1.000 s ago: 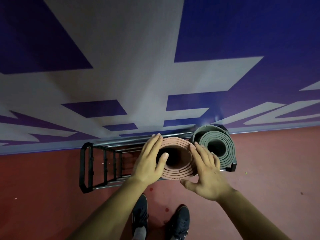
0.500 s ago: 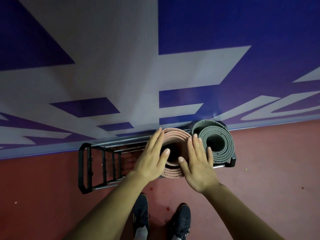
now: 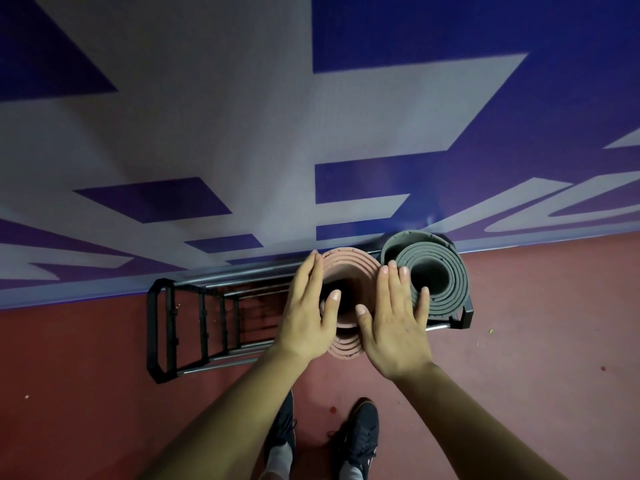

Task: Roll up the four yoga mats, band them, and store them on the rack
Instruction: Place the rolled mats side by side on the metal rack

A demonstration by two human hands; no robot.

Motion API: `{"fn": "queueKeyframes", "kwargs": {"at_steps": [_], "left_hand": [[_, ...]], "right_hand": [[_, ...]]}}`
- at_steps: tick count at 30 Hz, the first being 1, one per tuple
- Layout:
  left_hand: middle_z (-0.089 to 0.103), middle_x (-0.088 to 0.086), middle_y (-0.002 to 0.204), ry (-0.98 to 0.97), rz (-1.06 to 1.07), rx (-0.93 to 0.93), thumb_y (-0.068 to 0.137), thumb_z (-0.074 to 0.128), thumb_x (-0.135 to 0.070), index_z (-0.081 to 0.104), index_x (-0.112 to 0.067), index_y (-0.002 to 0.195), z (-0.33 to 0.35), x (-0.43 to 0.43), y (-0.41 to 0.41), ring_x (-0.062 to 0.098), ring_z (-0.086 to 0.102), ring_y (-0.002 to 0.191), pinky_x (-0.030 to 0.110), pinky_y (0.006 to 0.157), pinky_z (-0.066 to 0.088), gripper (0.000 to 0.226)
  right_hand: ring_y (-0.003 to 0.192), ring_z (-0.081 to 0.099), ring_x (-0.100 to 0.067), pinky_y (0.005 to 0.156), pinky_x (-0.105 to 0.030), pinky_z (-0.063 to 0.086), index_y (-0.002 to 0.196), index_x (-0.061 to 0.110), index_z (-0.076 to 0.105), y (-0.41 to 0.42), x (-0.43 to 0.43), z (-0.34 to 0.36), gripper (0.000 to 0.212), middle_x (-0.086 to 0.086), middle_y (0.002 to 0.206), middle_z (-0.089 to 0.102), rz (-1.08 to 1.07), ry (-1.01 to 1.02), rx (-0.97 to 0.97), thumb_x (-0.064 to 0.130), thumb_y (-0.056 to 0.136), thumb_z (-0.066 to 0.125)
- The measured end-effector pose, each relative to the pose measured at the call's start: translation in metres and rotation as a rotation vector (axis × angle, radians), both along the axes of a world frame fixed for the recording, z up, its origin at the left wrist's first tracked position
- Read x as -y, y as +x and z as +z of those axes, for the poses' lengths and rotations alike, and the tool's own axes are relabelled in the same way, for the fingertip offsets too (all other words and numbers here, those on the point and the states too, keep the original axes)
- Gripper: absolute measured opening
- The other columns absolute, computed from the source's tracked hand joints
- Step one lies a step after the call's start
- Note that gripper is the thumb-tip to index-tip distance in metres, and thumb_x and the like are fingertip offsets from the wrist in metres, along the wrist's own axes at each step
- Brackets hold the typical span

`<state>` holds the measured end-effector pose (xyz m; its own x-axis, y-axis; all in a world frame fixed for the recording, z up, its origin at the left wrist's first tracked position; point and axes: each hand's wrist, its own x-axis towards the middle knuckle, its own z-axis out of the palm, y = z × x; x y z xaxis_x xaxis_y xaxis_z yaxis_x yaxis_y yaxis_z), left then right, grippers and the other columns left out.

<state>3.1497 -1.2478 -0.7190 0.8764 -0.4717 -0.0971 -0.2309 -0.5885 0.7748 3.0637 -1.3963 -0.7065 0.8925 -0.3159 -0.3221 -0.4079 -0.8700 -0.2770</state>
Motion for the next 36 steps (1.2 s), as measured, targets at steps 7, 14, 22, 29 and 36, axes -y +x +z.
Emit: {"fn": "queueKeyframes", "kwargs": {"at_steps": [7,14,22,29,36], "left_hand": [[0.004,-0.02,0.164,0.102,0.024,-0.062,0.104,0.024,-0.044,0.011,-0.023,0.161,-0.006,0.01,0.004,0.009,0.021,0.15,0.011,0.112,0.014,0.063],[0.011,-0.017,0.164,0.125,-0.056,-0.056,0.1,0.023,-0.055,0.023,-0.025,0.16,0.011,-0.007,0.017,0.008,0.015,0.15,0.036,0.124,0.021,0.066],[0.01,-0.018,0.165,0.19,-0.033,0.003,0.099,0.013,-0.057,0.018,-0.028,0.16,0.019,-0.028,0.003,0.006,0.009,0.153,0.034,0.126,0.013,0.067],[0.016,-0.008,0.167,0.34,-0.008,0.103,0.1,0.013,-0.057,0.021,-0.025,0.16,0.041,-0.053,-0.019,0.011,0.011,0.153,0.031,0.124,0.006,0.069],[0.028,0.001,0.164,0.472,0.072,0.187,0.104,0.029,-0.047,0.033,-0.021,0.157,0.074,-0.098,-0.041,0.02,0.019,0.153,0.042,0.126,0.008,0.059]], "right_hand": [[0.15,-0.034,-0.014,0.12,-0.045,-0.024,0.156,0.019,-0.023,0.006,0.007,-0.008,0.071,0.005,0.163,-0.031,0.024,-0.029,-0.006,0.058,0.099,-0.005],[0.149,-0.034,-0.014,0.121,-0.045,-0.022,0.158,0.018,-0.015,0.001,0.008,0.005,0.075,0.004,0.165,-0.026,0.007,-0.039,-0.016,0.06,0.096,-0.008],[0.145,-0.04,-0.011,0.117,-0.043,-0.027,0.159,0.02,-0.018,-0.007,0.011,0.014,0.074,0.008,0.159,-0.037,0.065,-0.046,-0.051,0.061,0.099,-0.009],[0.154,-0.023,-0.015,0.122,-0.044,-0.017,0.164,0.023,-0.001,-0.008,0.002,0.036,0.07,0.004,0.171,-0.01,0.12,-0.026,0.004,0.057,0.104,0.008],[0.157,0.002,-0.024,0.123,-0.052,0.002,0.162,0.027,0.022,-0.005,-0.04,0.063,0.059,0.001,0.171,0.013,0.192,-0.015,0.048,0.05,0.107,0.027]]}}
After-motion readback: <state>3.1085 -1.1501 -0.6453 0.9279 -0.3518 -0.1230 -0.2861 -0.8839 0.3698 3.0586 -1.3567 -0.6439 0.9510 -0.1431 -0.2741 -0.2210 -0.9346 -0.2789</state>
